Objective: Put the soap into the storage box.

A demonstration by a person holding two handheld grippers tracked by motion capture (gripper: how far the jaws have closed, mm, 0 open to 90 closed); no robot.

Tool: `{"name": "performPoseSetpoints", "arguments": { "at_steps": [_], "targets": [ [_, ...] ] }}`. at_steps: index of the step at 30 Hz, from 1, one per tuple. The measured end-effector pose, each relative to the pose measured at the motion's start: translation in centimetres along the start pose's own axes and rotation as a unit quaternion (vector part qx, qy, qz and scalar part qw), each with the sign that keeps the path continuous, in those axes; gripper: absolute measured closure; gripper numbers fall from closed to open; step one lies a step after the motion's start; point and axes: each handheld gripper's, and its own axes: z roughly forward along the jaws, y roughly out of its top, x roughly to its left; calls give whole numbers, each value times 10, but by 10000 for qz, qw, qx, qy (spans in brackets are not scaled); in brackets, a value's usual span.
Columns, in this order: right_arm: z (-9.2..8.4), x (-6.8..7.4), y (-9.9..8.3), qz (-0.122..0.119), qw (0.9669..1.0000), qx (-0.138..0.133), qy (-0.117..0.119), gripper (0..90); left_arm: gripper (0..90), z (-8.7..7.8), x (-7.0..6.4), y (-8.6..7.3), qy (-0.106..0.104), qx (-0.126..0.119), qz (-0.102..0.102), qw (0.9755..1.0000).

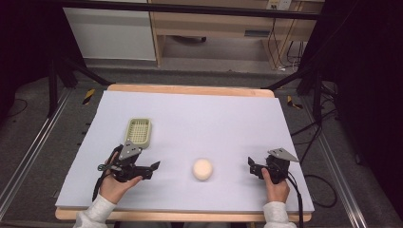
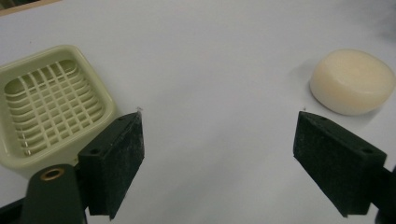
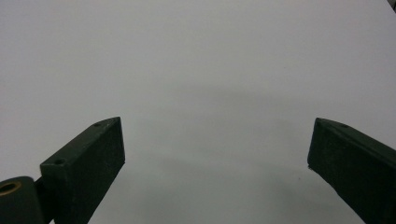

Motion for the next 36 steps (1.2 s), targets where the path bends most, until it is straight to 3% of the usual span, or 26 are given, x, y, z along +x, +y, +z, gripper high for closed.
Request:
{"name": "performPoseSetpoints", "arguments": {
  "at_steps": [36],
  "targets": [
    [0,1,0,-12,10000,-3,-34,43,162,34,-46,31,-513,130,383,9979]
  ]
}}
